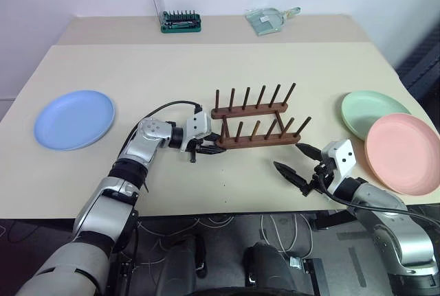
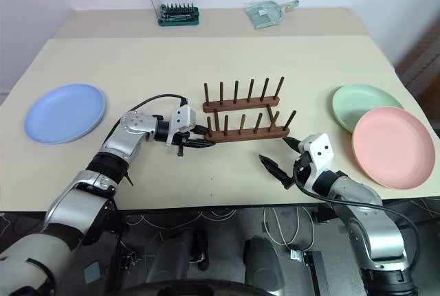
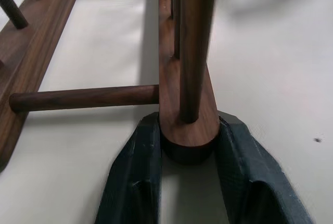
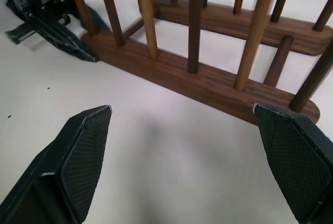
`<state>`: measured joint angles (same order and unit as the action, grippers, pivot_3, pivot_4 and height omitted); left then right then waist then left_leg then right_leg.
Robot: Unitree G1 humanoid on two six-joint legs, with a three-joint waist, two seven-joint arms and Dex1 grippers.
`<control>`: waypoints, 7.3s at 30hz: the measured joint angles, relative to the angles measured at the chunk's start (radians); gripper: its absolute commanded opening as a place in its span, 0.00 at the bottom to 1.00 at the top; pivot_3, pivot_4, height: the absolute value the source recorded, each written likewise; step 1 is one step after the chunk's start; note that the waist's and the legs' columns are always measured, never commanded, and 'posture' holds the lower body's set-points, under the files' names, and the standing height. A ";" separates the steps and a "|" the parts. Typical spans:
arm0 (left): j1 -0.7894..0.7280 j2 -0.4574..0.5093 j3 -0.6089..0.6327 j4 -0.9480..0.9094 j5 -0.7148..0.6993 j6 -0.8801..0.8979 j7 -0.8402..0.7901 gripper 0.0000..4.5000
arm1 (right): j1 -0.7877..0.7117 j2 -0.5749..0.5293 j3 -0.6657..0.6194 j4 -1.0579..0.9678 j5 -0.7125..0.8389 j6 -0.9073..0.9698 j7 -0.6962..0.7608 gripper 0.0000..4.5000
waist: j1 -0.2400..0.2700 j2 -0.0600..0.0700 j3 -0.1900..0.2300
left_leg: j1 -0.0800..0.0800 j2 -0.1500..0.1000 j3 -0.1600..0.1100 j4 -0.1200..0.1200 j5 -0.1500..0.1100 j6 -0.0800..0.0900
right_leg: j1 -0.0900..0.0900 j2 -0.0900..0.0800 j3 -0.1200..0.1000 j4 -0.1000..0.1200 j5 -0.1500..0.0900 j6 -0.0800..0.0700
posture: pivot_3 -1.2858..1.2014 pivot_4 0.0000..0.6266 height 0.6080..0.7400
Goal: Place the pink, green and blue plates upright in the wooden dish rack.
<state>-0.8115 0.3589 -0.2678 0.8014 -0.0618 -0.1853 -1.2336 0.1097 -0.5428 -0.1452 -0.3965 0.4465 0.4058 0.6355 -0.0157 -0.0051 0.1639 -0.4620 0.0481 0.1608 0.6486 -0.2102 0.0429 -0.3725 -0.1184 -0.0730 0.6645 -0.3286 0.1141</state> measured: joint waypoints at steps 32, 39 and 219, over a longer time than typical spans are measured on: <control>0.333 -0.025 0.025 -0.559 0.020 0.310 0.408 0.30 | -0.233 -0.039 0.139 0.256 -0.326 -0.006 -0.122 0.02 | -0.002 0.001 -0.001 | 0.003 0.000 -0.001 0.001 0.001 -0.001 | 0.004 0.000 0.000 0.001 0.000 0.000 | 0.52 0.24 0.94; 0.315 -0.046 0.031 -0.520 0.024 0.296 0.475 0.30 | -0.337 0.002 0.161 0.389 -0.375 -0.066 -0.155 0.02 | -0.001 0.000 -0.001 | 0.003 0.000 -0.001 0.001 0.001 -0.001 | 0.004 0.000 0.000 0.001 0.000 0.000 | 0.52 0.24 0.94; 0.388 0.039 0.099 -0.676 -0.222 0.353 0.194 0.30 | -0.532 -0.299 0.010 0.972 -0.315 -0.178 0.010 0.33 | -0.002 0.002 0.001 | 0.001 0.001 0.001 0.001 0.001 -0.001 | 0.003 0.000 -0.003 0.000 0.001 0.001 | 0.52 0.24 0.94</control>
<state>-0.4235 0.3982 -0.1689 0.1258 -0.2835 0.1677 -1.0395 -0.4221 -0.8419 -0.1352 0.5755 0.1314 0.2282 0.6458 -0.0178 -0.0027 0.1653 -0.4606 0.0487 0.1616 0.6495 -0.2089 0.0414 -0.3698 -0.1188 -0.0758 0.6641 -0.3280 0.1154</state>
